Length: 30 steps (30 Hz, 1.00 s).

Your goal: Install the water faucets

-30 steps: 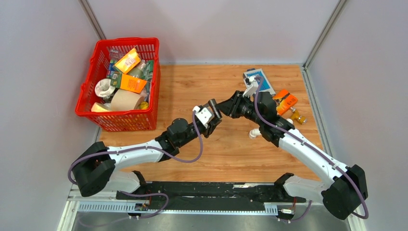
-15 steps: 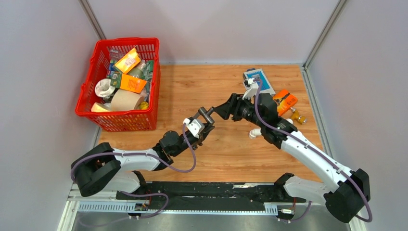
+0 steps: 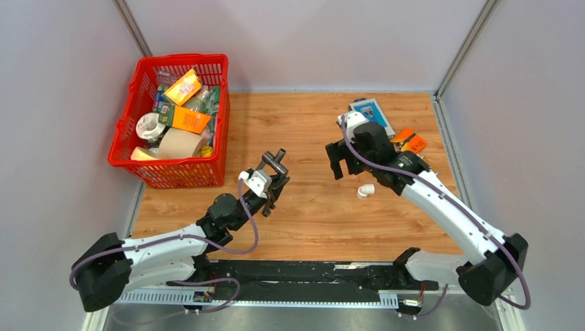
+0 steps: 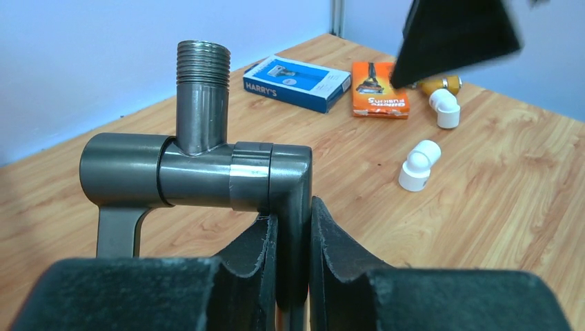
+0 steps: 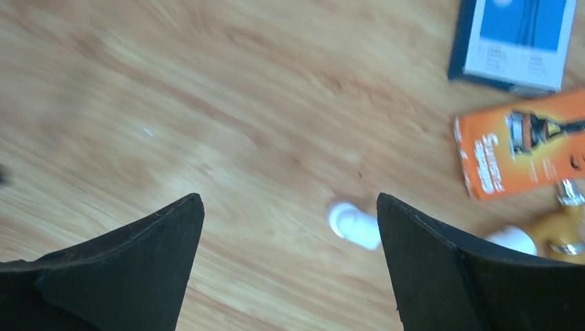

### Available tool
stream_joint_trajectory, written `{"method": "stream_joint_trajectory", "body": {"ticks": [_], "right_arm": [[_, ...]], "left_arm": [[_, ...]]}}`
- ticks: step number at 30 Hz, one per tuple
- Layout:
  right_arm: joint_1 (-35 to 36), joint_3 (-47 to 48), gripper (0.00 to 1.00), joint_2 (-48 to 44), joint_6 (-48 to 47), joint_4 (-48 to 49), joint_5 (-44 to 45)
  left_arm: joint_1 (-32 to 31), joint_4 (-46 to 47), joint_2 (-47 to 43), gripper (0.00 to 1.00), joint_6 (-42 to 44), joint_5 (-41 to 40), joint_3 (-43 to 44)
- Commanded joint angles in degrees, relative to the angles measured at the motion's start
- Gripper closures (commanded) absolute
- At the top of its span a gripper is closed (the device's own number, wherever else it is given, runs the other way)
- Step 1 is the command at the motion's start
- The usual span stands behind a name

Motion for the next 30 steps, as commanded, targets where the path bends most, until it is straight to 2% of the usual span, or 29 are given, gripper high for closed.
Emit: {"method": "stream_joint_trajectory", "body": {"ticks": [1, 4, 7, 21, 30], "right_arm": [[-0.2, 0.0, 0.00, 5.0, -9.5, -11.9, 7.6], [-0.2, -1.7, 0.00, 9.5, -11.1, -12.6, 11.9], [-0.2, -2.0, 0.00, 13.2, -12.1, -13.3, 12.3], [-4.0, -7.7, 0.02, 22.0, -19.1, -9.4, 10.9], [-4.0, -6.1, 0.12, 30.3, -18.2, -9.6, 12.3]], "left_arm": [[-0.1, -7.3, -7.7, 1.00, -2.2, -2.1, 2.0], [-0.1, -12.7, -11.0, 1.00, -3.4, -1.7, 2.9], [-0.1, -17.2, -13.2, 1.00, -4.1, -1.3, 4.3], [-0.1, -18.4, -14.5, 1.00, -4.8, 0.8, 4.8], [-0.1, -19.0, -15.0, 1.00, -4.1, 0.8, 4.5]]}}
